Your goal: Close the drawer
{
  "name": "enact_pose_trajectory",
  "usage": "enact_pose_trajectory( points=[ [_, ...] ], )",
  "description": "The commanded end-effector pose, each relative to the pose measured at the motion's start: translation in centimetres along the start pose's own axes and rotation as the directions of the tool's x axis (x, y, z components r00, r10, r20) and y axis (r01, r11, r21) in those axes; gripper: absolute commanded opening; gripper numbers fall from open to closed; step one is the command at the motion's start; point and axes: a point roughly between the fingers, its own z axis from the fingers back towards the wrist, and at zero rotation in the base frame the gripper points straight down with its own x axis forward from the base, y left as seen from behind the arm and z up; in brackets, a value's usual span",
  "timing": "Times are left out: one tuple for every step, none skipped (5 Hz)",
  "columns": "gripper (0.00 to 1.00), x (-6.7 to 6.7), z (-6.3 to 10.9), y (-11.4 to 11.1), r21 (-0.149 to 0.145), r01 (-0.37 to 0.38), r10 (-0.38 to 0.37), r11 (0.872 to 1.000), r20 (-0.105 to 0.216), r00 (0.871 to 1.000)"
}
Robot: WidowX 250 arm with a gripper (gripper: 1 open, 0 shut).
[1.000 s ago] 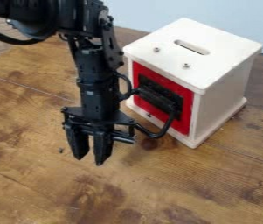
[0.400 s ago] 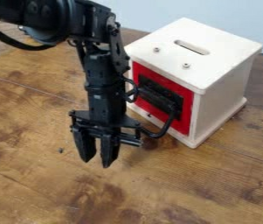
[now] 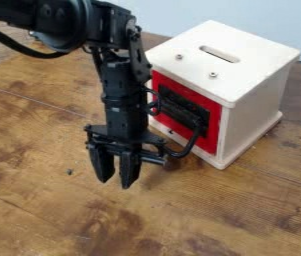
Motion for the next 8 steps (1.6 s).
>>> enact_pose_trajectory(
  points=[
    [1.0, 1.5, 2.0, -0.9, -0.003, 0.034, -0.033, 0.999, 0.072, 0.997],
    [1.0, 1.7, 2.2, -1.2, -0.007, 0.049, -0.049, 0.999, 0.084, 0.995],
    [1.0, 1.7, 2.2, -1.4, -0.004, 0.067, -0.067, 0.998, 0.093, 0.993],
    [1.0, 1.7, 2.5, -1.6, -0.003, 0.081, -0.08, 0.997, 0.1, 0.992],
    [1.0, 1.6, 2.6, -1.7, -0.001, 0.09, -0.09, 0.996, 0.101, 0.991],
    [1.0, 1.5, 2.7, -1.8, 0.002, 0.098, -0.097, 0.995, 0.108, 0.989],
    [1.0, 1.3, 2.8, -1.8, 0.005, 0.104, -0.104, 0.995, 0.117, 0.988],
    [1.0, 1.2, 3.1, -1.9, 0.008, 0.108, -0.109, 0.994, 0.124, 0.986]
  ],
)
